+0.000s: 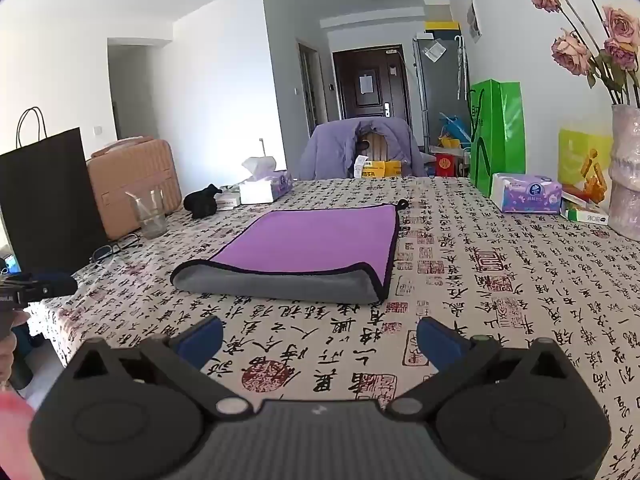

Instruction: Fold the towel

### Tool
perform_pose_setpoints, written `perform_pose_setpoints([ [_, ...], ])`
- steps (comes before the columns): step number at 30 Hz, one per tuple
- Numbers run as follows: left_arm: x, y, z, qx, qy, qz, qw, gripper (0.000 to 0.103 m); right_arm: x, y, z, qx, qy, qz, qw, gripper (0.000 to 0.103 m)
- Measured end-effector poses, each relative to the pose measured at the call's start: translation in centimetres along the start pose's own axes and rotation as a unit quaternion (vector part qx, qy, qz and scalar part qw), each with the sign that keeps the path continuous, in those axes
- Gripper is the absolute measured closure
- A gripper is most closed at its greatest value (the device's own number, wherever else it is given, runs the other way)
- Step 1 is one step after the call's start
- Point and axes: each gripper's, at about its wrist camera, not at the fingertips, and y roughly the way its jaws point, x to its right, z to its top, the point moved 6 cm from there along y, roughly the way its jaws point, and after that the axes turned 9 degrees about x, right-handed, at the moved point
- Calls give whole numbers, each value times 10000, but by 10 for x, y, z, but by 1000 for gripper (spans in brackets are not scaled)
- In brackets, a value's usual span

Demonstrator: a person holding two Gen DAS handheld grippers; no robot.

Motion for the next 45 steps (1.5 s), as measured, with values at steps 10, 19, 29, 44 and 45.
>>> perform_pose_setpoints([
  [10,1,0,3,14,-21,-73,10000,0,-3,1,0,-35,-46,-23,10000,0],
  [19,1,1,-1,54,4,-118,9999,0,-4,0,0,-56,-78,-31,9999,0],
  [29,2,2,-3,39,13,-131,9999,0,-5,0,-1,-66,-94,-22,9999,0],
  [44,5,0,-3,21,39,-128,9999,0,-6,5,-4,-131,-109,44,9998,0],
  [45,5,0,-3,27,38,-140,9999,0,-6,5,-4,-132,-112,41,9998,0],
])
